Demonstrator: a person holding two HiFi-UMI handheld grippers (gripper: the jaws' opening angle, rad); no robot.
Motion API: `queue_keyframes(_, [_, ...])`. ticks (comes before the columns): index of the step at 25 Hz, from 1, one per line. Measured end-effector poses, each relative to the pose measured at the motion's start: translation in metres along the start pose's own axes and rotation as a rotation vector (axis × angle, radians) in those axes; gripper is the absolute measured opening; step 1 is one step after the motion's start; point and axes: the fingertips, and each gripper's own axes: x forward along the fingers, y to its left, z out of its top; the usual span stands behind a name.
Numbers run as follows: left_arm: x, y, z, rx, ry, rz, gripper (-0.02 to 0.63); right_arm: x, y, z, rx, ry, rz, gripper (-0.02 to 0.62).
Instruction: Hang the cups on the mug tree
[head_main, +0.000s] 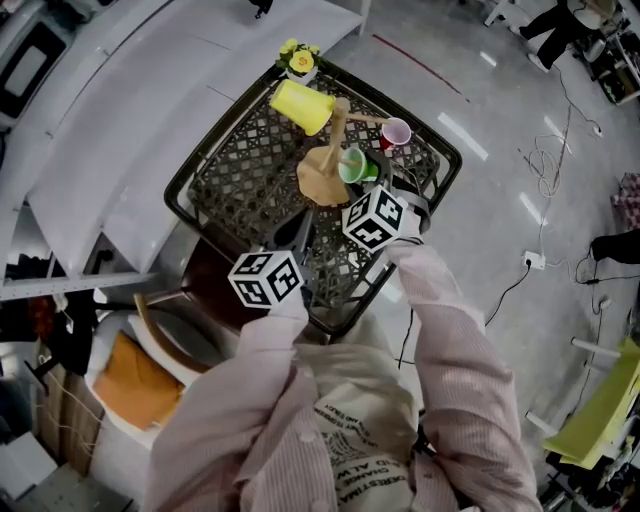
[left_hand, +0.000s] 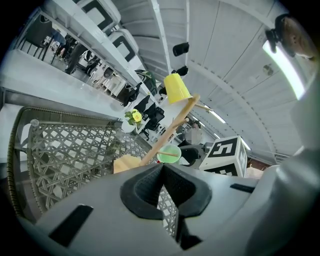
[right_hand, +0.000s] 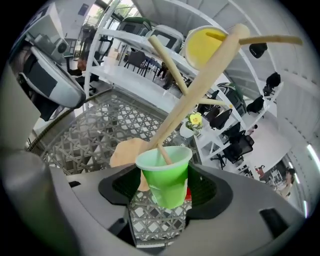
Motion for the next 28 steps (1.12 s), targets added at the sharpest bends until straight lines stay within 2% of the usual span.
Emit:
queue_keyframes(16, [-0.003,-0.005,-0.004,0.0,0.009,-0.027,-0.002,0.0,0.015,0.011,-0.251,0.04,-0.016,0.288])
queue_keyframes(22, [-0.008,-0.004,-0.005,0.004,0.007,-0.028,-0.002,-0.002,0.023,0.018,-0.284,0.034,-0.016,0.288])
queue_keyframes(28, [-0.013,-0.002,-0.007,0.006,0.007,-0.02,-0.002,-0.001,0.023,0.021,-0.253,0.015,-0.048,0.288])
